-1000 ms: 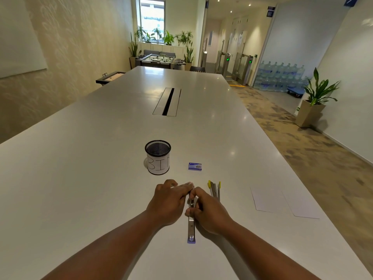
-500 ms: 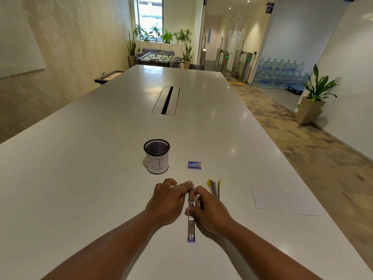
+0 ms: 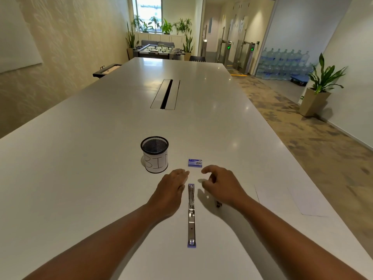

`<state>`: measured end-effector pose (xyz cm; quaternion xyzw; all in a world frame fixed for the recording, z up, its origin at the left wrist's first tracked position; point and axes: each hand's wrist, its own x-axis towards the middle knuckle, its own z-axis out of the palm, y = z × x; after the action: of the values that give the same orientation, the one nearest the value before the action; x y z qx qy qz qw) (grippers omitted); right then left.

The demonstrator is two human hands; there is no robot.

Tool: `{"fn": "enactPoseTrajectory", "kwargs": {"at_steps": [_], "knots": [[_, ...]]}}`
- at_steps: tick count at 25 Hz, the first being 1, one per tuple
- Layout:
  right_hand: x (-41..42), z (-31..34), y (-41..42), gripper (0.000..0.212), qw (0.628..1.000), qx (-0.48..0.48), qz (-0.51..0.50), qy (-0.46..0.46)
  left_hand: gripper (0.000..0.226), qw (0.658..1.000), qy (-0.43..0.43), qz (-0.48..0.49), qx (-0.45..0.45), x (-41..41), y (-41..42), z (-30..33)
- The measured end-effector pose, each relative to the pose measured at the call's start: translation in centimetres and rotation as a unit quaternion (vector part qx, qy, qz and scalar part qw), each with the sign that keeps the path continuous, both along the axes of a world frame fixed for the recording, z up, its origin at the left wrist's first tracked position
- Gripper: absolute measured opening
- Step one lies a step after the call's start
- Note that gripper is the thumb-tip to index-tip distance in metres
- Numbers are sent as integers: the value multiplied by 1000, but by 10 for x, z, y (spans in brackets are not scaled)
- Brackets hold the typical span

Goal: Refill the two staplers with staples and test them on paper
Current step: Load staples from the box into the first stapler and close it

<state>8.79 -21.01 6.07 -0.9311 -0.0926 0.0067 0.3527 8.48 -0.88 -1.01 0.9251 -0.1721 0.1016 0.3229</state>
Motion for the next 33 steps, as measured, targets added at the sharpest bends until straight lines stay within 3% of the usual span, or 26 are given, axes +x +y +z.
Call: {"fn": "enactPoseTrajectory", "kwargs": {"at_steps": [3, 7, 11, 16, 21, 28, 33], "knots": [[30, 2, -13, 21, 999, 13, -38, -5, 42, 997, 30, 19, -70, 24, -14, 6], [68, -6, -34, 19, 991, 100, -79, 42, 38, 992, 37, 58, -105, 58, -25, 7], [94, -23, -38, 24, 984, 150, -52, 81, 40, 991, 41, 67, -107, 84, -31, 6], [115, -43, -28, 35, 993, 88, 19, 75, 53, 994, 65, 54, -67, 96, -32, -4], [120, -52, -24, 42, 994, 58, 25, 88, 34, 993, 65, 69, -70, 101, -38, -2], [120, -49, -21, 17, 997, 45, 19, 66, 24, 993, 55, 66, -77, 99, -37, -2], [118, -48, -28, 16, 997, 25, 14, 71, 24, 994, 48, 62, -72, 98, -38, -1]]}}
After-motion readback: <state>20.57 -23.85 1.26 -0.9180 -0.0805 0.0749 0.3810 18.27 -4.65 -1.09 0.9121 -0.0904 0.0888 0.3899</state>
